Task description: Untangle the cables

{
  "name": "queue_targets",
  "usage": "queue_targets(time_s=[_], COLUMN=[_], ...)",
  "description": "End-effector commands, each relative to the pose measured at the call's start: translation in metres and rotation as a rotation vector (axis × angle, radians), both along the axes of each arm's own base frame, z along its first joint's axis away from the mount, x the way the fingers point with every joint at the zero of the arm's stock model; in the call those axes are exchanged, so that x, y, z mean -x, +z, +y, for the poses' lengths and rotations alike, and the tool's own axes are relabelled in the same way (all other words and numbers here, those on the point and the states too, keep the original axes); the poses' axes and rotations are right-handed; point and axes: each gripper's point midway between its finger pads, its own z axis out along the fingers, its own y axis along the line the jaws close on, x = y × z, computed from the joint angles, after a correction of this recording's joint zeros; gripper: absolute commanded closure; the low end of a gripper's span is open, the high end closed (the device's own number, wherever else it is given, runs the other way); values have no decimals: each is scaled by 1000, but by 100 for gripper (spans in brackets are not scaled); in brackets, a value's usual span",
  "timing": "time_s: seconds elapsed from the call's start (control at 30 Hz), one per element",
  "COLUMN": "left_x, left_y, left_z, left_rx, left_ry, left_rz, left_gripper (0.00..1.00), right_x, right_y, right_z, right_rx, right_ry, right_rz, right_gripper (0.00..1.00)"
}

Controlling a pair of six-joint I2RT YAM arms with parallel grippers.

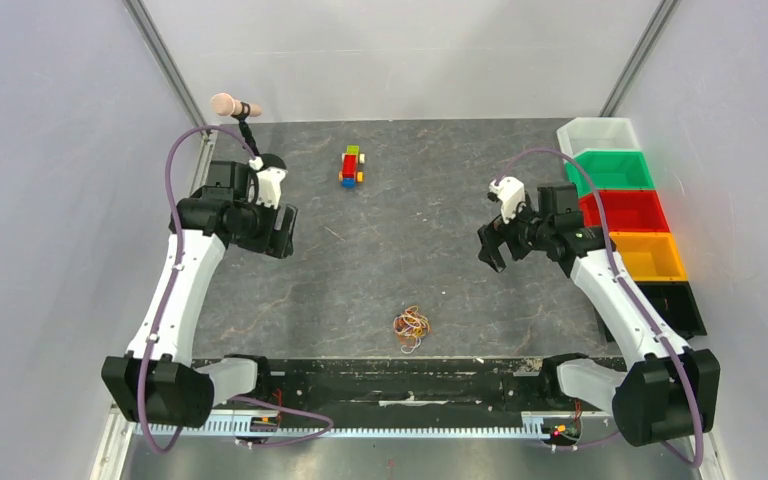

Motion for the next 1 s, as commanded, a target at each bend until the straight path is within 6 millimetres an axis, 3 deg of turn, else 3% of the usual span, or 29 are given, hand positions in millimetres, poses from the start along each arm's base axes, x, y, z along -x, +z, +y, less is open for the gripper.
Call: queue_targets(time_s=[0.0, 0.27, 0.43, 0.53, 0.7, 0.9, 0.97], left_x=[-3, -1, 0, 16, 29, 40, 42], left_y=[30, 44, 78, 88, 76, 51, 45], left_z=[-8, -25, -37, -56, -61, -66, -69], left_rx=[37, 126, 207, 283, 329, 352, 362], left_ry=[-44, -85, -110, -233, -231, -261, -277], left_rz=[-144, -183, -380, -447, -394, -330, -311], left_gripper=[15, 15, 15, 15, 15, 15, 15], right_x=[17, 55, 74, 89, 111, 124, 127], right_y=[-7, -29, -45, -59, -72, -101, -109], right_z=[22, 68, 101, 124, 168, 190, 191], right_rx=[-12, 34, 69, 81, 30, 6, -6], right_ry=[136, 386, 525, 601, 673, 690, 682], right_rz=[45, 134, 183, 223, 272, 330, 344], right_gripper=[2, 2, 2, 2, 1, 15, 25])
